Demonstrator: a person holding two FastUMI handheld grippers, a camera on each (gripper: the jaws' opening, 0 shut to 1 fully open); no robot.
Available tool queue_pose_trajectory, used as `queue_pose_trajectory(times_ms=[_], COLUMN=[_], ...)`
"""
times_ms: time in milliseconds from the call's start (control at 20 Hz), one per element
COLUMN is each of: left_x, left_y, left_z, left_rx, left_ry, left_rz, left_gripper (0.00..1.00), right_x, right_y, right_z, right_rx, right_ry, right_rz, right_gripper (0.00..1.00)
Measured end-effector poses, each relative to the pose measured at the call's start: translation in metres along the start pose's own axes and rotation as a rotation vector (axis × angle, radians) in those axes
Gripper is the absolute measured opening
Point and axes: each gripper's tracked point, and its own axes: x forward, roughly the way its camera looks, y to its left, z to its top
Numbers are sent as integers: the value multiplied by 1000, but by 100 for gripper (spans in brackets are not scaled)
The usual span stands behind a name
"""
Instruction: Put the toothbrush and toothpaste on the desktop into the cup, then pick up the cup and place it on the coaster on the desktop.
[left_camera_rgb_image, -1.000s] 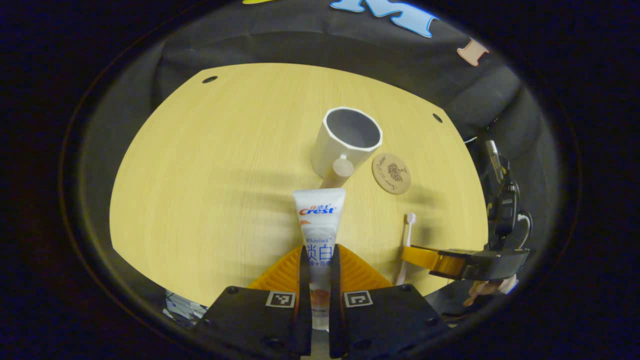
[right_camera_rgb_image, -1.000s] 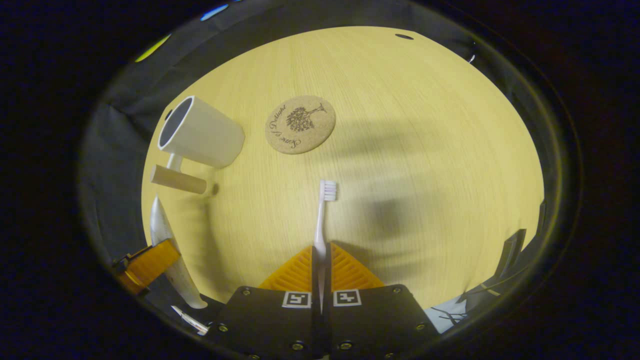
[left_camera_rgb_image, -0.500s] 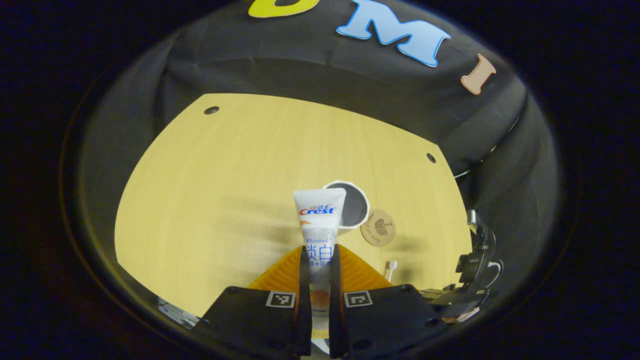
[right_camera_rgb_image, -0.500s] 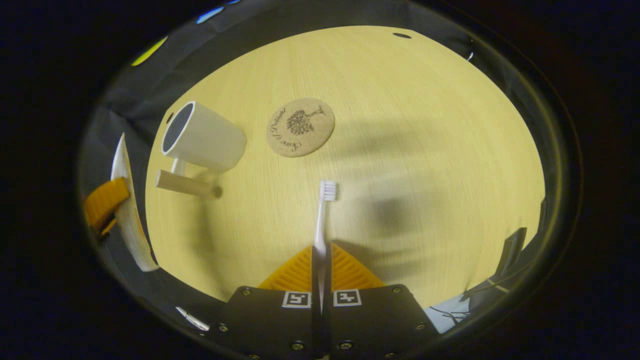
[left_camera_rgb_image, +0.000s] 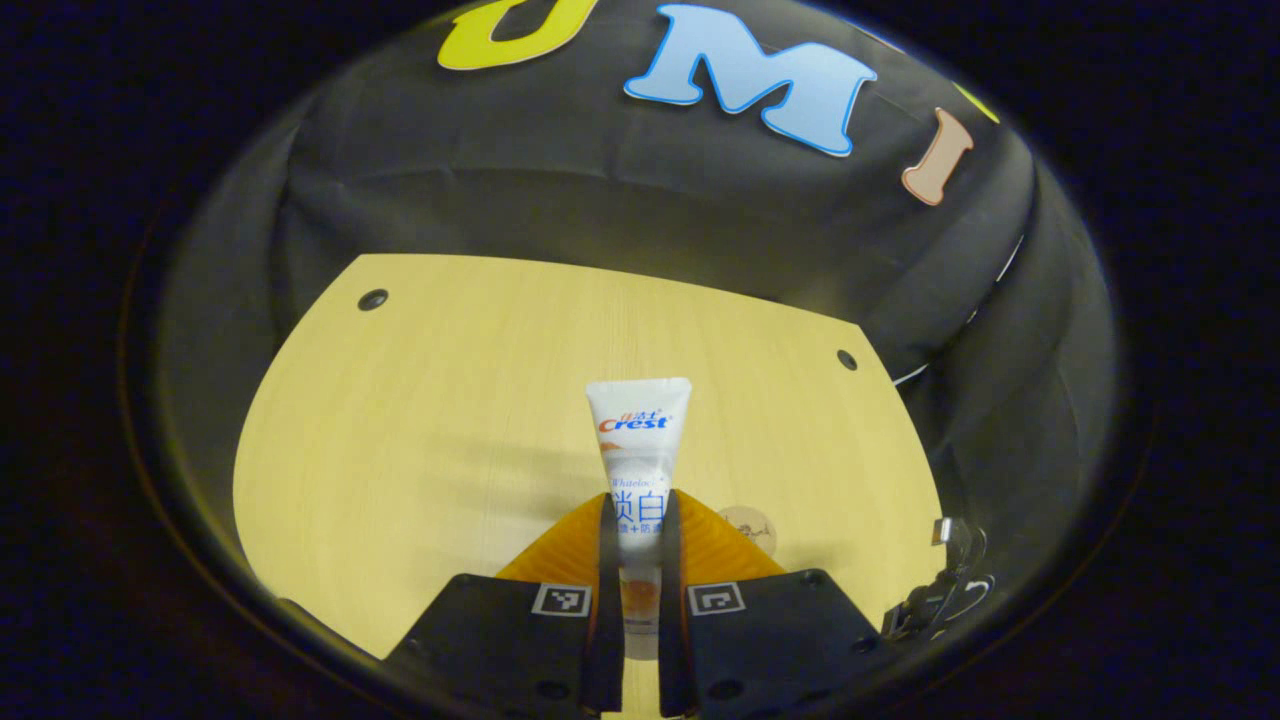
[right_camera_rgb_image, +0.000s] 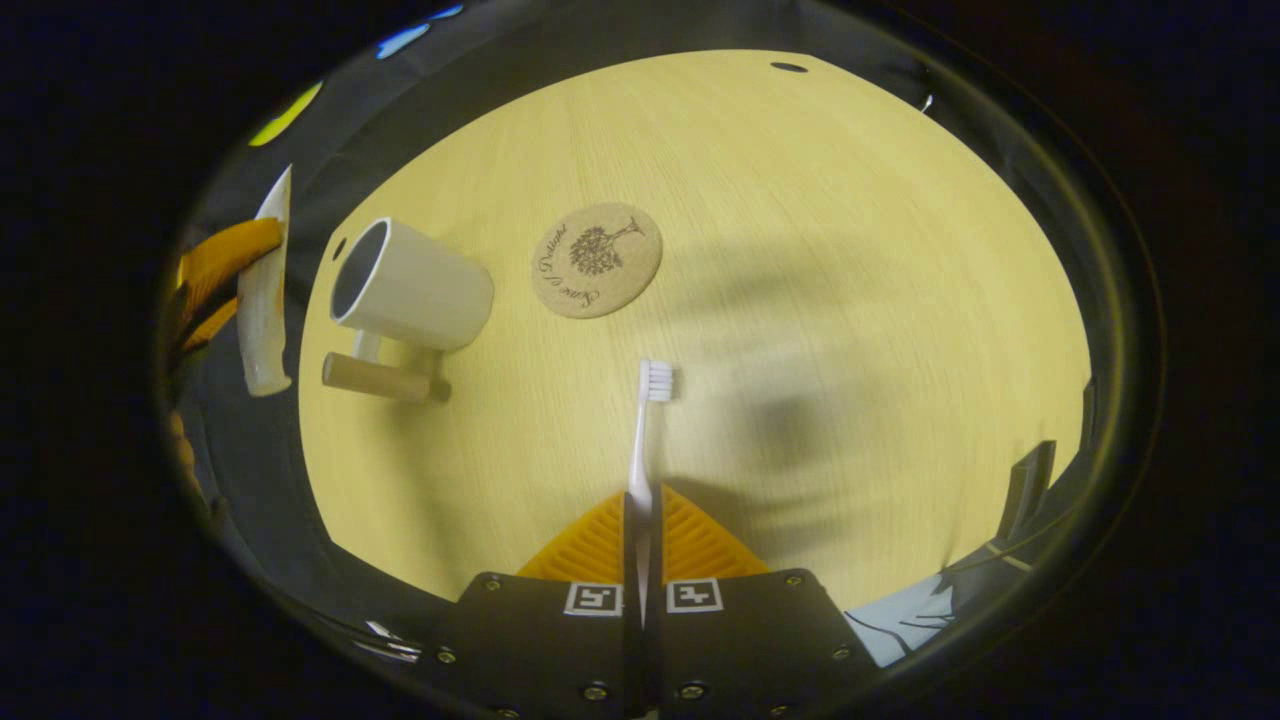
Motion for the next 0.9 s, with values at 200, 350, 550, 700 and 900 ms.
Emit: queue_pose_trajectory(times_ms=[200,350,550,700,900], left_x=[22,42,57,63,70], left_y=[-4,-5,-8,-9,-17], left_z=[9,16,15,15,19], left_rx=[44,66,68,73,115], left_ry=[2,-2,-25,-55,-116], left_rz=[-14,-24,-40,-41,-46], left_gripper=[21,21,21,21,21], right_x=[-3,-7,-11,-15,-19], right_y=[-4,-7,-13,-18,-22], right_z=[0,0,1,2,4], right_rx=[25,45,70,93,116], right_ry=[-10,-18,-28,-34,-42], right_rz=[-5,-7,-11,-15,-13], right_gripper=[2,2,2,2,2])
